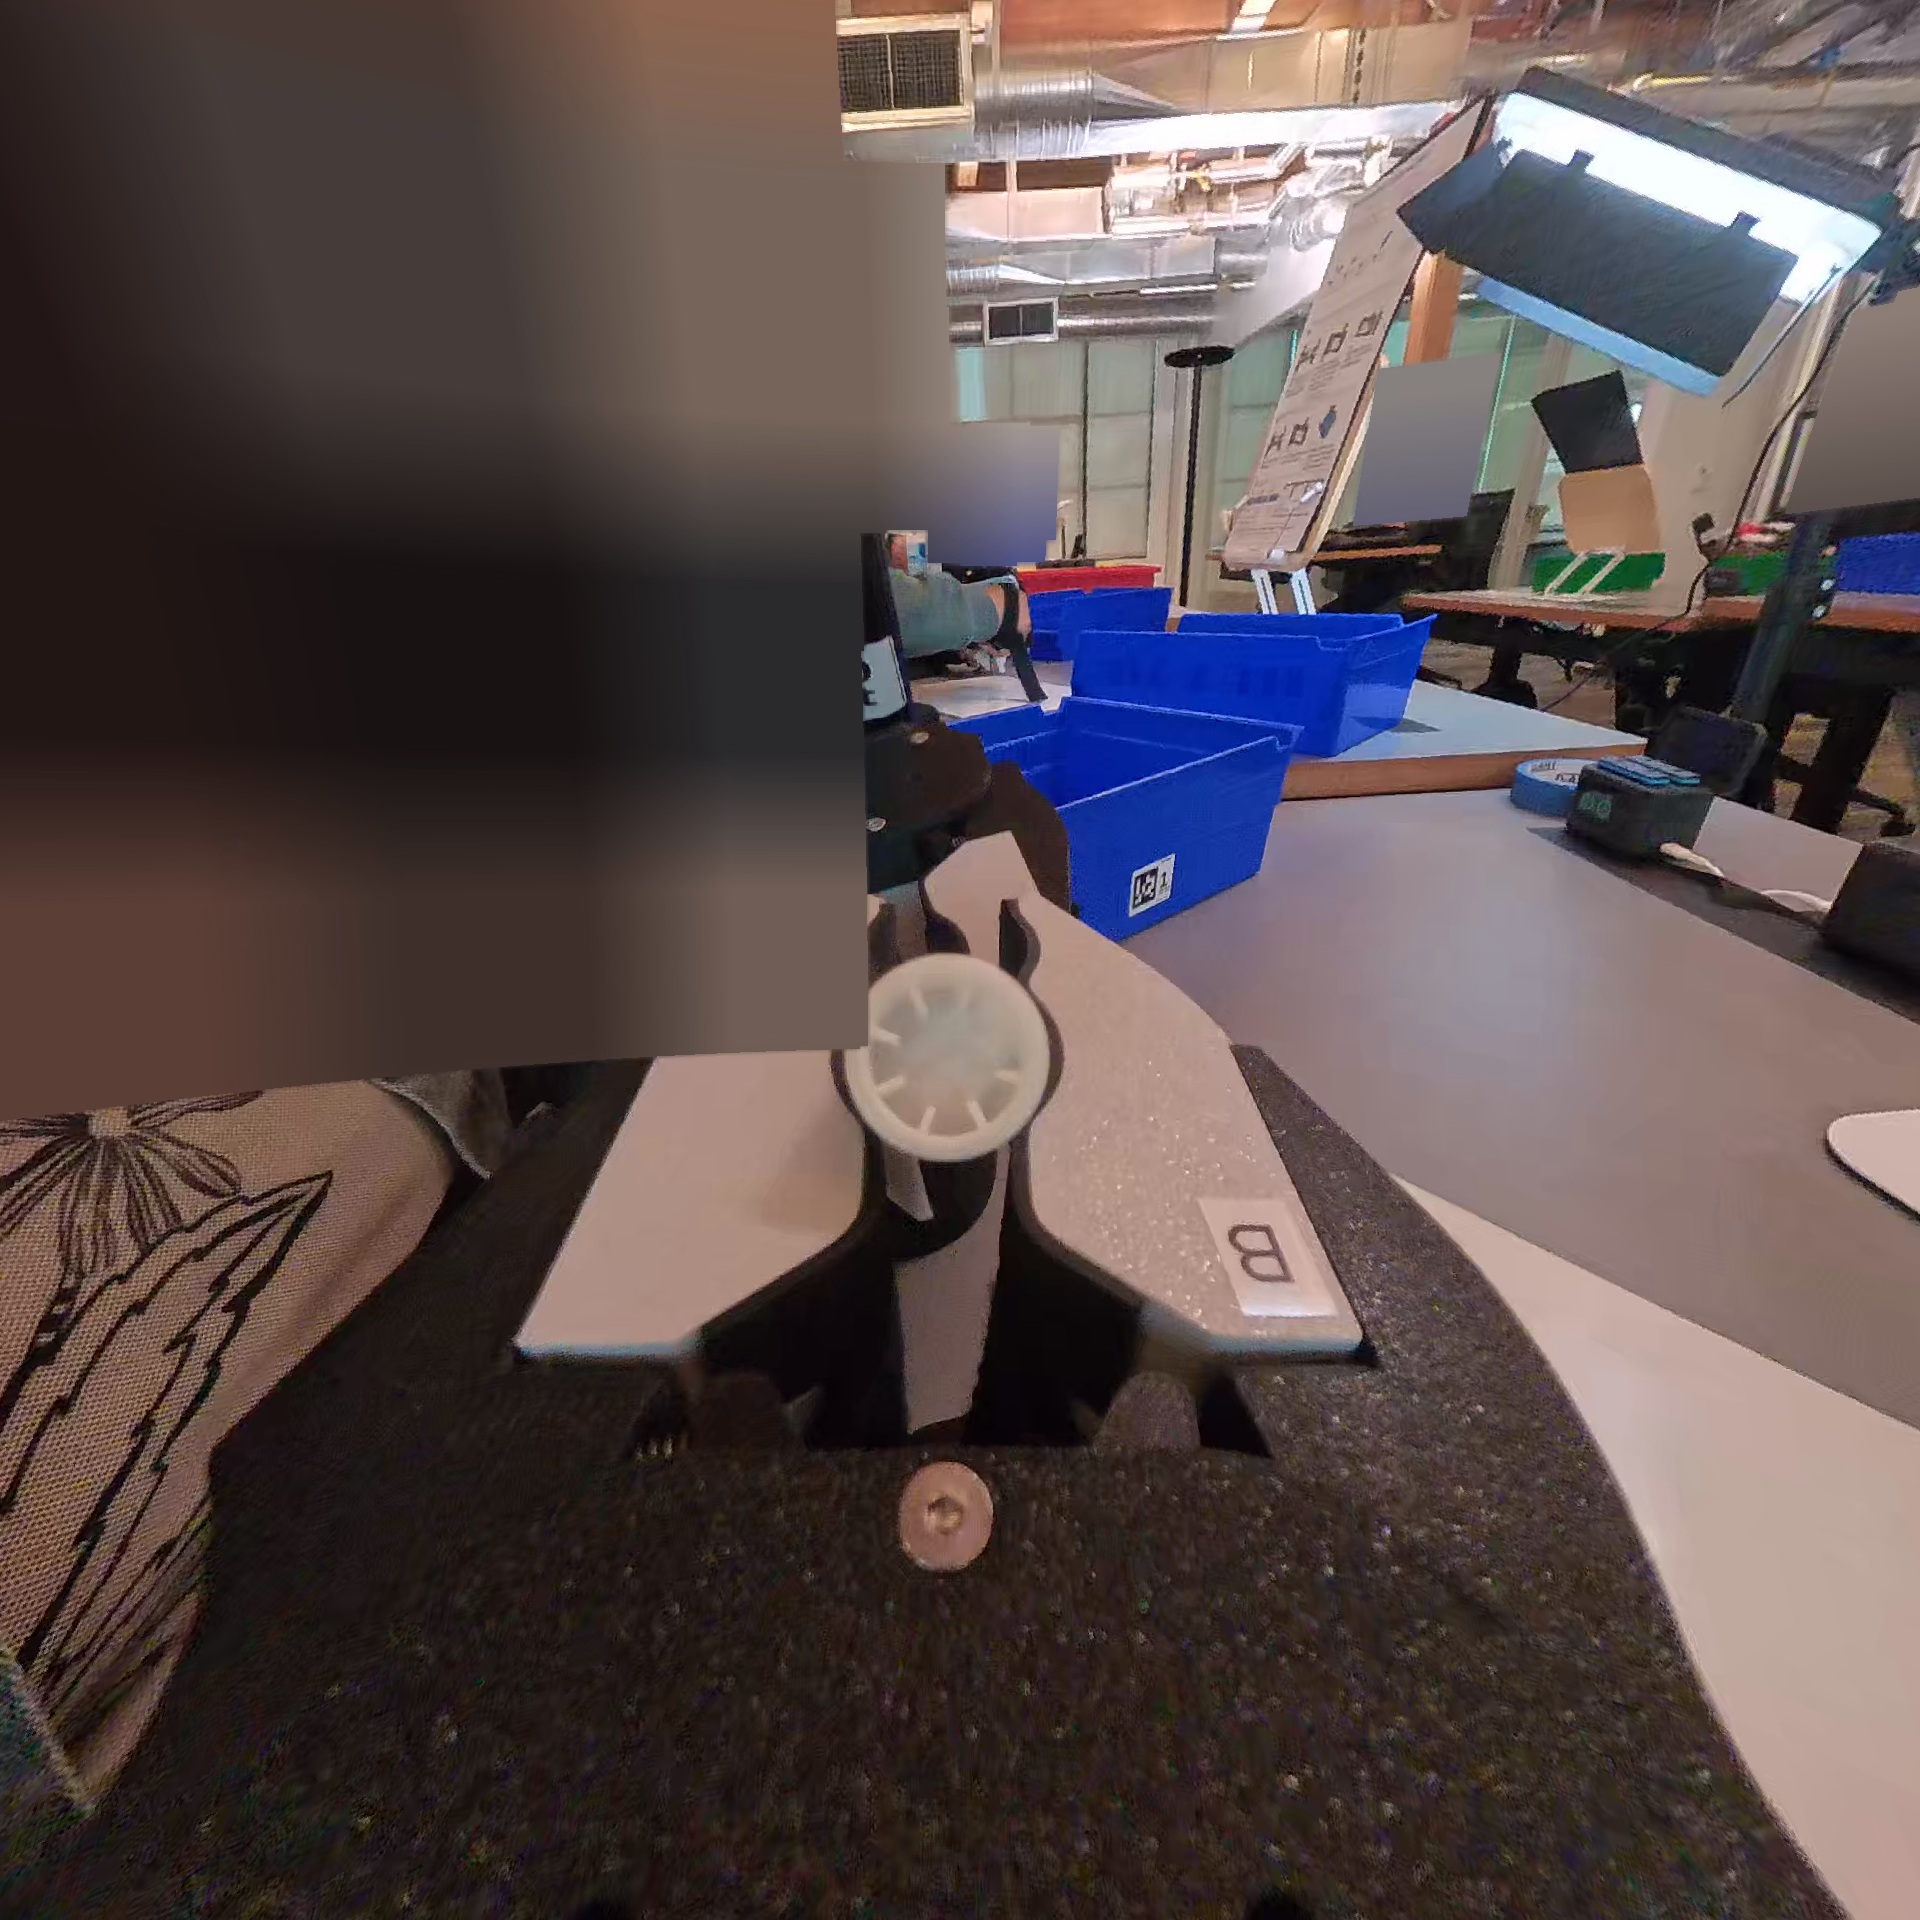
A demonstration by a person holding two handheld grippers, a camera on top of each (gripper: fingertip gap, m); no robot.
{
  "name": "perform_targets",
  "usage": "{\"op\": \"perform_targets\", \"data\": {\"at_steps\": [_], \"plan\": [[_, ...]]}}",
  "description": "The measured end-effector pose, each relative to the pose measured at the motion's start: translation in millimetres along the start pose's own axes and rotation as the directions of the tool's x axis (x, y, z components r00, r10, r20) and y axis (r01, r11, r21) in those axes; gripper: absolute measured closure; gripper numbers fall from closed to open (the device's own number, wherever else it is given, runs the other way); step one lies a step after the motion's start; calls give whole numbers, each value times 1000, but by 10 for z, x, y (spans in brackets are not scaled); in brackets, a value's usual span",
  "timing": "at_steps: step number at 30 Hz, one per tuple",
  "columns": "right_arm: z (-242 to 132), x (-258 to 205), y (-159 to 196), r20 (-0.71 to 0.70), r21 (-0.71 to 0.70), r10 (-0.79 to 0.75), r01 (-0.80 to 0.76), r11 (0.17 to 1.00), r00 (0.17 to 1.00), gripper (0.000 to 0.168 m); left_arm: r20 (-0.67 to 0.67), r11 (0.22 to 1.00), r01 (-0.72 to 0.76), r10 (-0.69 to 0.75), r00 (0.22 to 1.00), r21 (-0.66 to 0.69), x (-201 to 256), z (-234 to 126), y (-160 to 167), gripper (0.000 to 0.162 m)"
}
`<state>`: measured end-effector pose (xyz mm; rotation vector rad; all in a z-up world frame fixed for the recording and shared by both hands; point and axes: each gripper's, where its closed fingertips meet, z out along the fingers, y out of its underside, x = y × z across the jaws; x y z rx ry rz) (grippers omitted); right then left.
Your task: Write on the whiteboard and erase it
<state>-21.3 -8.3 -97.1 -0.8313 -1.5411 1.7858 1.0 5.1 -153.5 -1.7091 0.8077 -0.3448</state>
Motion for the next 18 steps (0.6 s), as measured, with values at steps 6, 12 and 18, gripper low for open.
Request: {"op": "perform_targets", "data": {"at_steps": [6, 12, 18], "plan": [[-28, -31, 290, -15, -189, -73, 69, 980, 997, 146, -78, 987, -17, 5, 997, -157, 66, -32, 161, 145], [-74, -57, 167, -42, -112, -109, 104, 988, 993, 149, -136, 991, 4, -22, 990, -135, 101, 5, 83, 144], [-181, -215, -153, -92, -87, -181, 174, 981, 979, 150, -218, 999, -2, -6, 976, -38, 199, -20, -254, 144]]}}
